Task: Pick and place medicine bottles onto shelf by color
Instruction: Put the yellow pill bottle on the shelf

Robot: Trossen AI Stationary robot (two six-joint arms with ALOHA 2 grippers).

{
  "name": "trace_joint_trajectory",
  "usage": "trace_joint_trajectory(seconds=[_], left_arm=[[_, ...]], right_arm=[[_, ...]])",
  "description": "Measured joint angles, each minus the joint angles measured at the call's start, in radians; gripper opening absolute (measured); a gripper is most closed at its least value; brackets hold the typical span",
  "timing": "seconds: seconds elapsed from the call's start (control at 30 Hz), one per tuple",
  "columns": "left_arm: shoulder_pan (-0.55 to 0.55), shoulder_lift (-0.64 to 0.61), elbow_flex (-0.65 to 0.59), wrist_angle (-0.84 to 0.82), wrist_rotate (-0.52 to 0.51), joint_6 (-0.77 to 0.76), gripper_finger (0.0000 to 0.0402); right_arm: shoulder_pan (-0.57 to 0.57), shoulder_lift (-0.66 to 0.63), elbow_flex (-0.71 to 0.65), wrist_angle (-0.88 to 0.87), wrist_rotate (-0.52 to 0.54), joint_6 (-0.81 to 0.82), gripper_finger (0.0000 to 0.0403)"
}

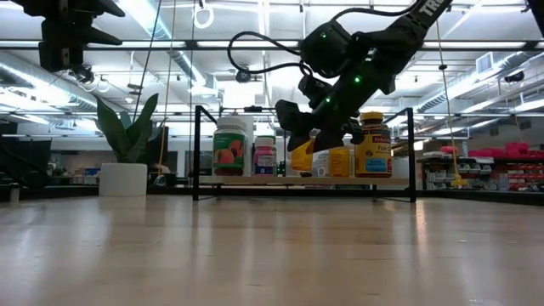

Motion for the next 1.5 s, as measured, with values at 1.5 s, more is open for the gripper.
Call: trace_joint_trajectory(seconds=[1.5], left_arm=[[0.000,0.000,0.000,0.002,0.003,-0.001,0.0172]], right_arm=[[-0.025,-0.001,0.096,0.006,-0.104,-0.350,0.0295]])
